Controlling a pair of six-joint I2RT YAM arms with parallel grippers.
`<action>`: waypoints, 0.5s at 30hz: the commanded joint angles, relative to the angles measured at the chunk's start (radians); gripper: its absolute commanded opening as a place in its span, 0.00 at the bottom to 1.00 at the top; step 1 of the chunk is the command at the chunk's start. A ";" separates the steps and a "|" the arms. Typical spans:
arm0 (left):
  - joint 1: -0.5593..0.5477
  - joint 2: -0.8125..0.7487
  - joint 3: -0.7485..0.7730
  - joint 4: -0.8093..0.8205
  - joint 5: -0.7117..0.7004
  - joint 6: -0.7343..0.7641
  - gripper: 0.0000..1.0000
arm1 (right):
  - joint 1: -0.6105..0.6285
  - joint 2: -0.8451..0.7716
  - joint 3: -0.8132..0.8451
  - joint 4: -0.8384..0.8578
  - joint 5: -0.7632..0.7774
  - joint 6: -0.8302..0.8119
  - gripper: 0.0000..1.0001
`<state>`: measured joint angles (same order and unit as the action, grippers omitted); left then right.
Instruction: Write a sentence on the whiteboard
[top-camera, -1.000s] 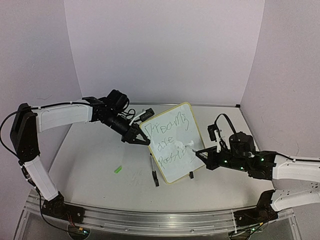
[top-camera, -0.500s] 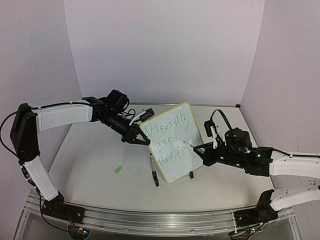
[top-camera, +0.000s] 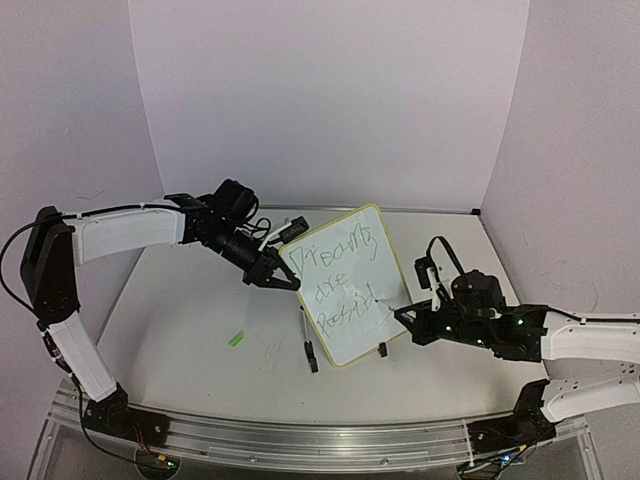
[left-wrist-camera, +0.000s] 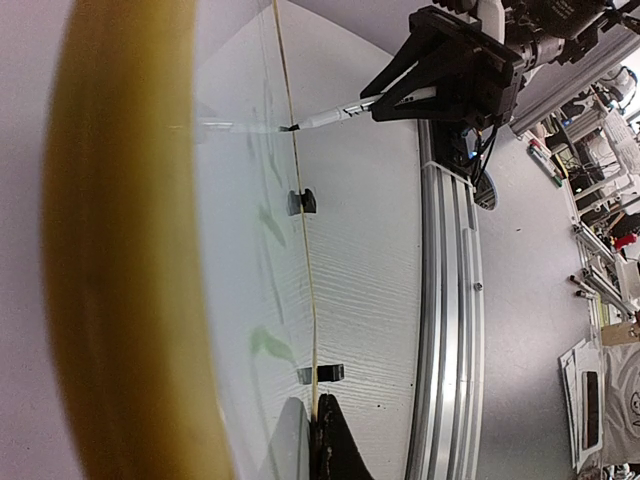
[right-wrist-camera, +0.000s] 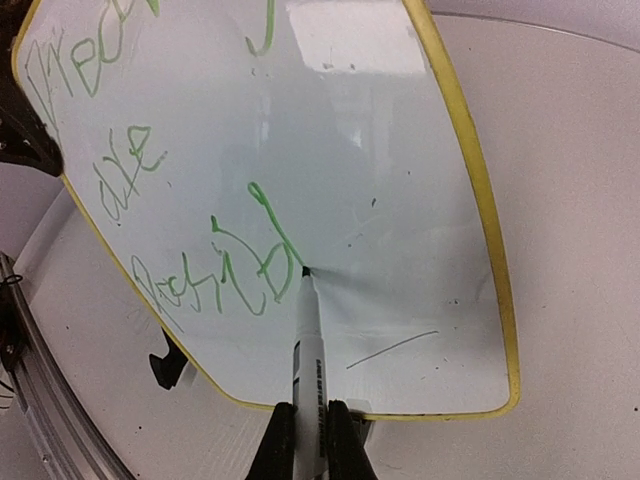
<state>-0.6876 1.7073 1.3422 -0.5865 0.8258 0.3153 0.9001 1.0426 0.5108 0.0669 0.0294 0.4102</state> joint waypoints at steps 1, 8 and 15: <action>-0.015 0.022 0.008 -0.053 -0.050 0.045 0.00 | -0.001 -0.026 -0.028 -0.054 0.045 0.041 0.00; -0.015 0.024 0.008 -0.051 -0.048 0.043 0.00 | -0.001 -0.043 -0.019 -0.065 0.077 0.040 0.00; -0.015 0.023 0.008 -0.051 -0.046 0.043 0.00 | -0.001 -0.078 0.022 -0.051 0.082 0.013 0.00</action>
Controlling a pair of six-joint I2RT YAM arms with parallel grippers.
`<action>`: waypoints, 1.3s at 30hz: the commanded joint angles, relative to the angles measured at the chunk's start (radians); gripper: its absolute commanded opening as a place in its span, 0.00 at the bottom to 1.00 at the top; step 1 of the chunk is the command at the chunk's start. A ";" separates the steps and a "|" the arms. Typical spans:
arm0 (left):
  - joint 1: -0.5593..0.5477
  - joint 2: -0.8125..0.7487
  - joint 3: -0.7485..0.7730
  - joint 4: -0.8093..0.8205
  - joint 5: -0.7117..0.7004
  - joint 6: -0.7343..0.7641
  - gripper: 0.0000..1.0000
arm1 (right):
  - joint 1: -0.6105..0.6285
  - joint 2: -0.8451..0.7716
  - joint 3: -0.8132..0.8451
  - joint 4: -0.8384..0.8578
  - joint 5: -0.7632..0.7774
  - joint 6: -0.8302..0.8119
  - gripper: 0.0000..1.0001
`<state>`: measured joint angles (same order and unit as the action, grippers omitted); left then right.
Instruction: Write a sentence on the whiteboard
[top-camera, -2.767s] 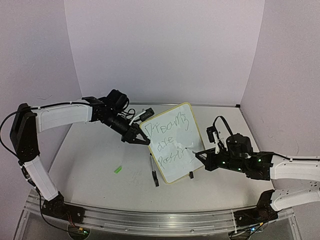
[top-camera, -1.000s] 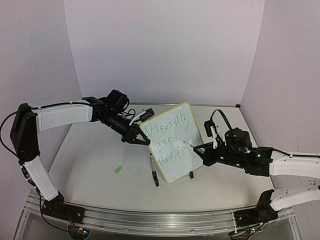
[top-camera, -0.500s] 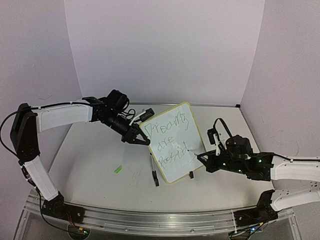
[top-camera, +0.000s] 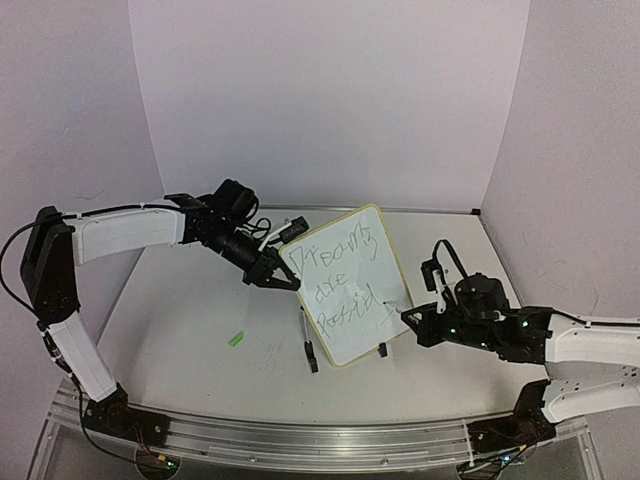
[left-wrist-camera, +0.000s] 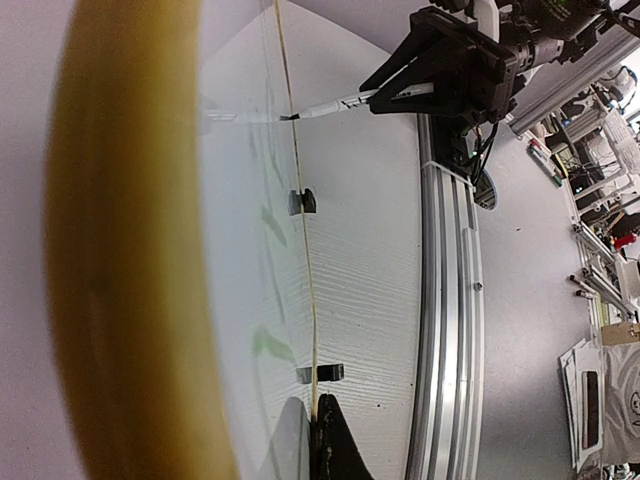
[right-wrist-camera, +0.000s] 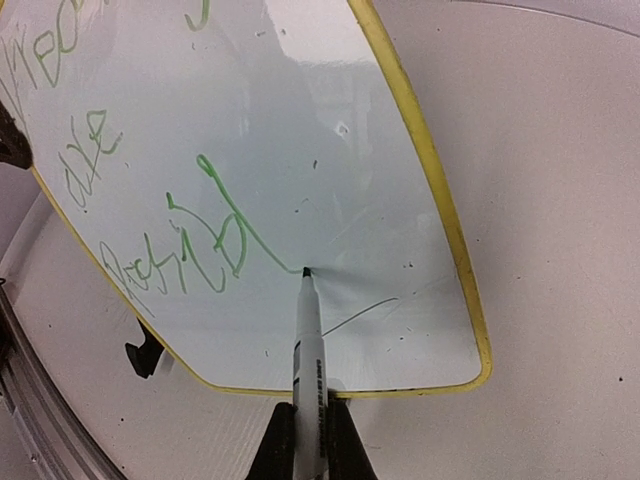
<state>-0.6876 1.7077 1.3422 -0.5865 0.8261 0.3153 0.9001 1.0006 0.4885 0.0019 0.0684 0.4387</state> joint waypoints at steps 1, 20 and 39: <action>-0.015 0.023 0.008 -0.050 -0.047 0.043 0.00 | -0.001 -0.045 0.044 0.017 0.034 -0.017 0.00; -0.015 0.018 0.008 -0.052 -0.051 0.044 0.00 | -0.001 0.012 0.070 0.037 0.050 -0.035 0.00; -0.015 0.016 0.008 -0.054 -0.053 0.045 0.00 | -0.001 0.011 0.087 0.067 0.077 -0.065 0.00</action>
<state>-0.6876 1.7077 1.3422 -0.5949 0.8257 0.3157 0.8993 0.9993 0.5358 0.0129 0.1270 0.3947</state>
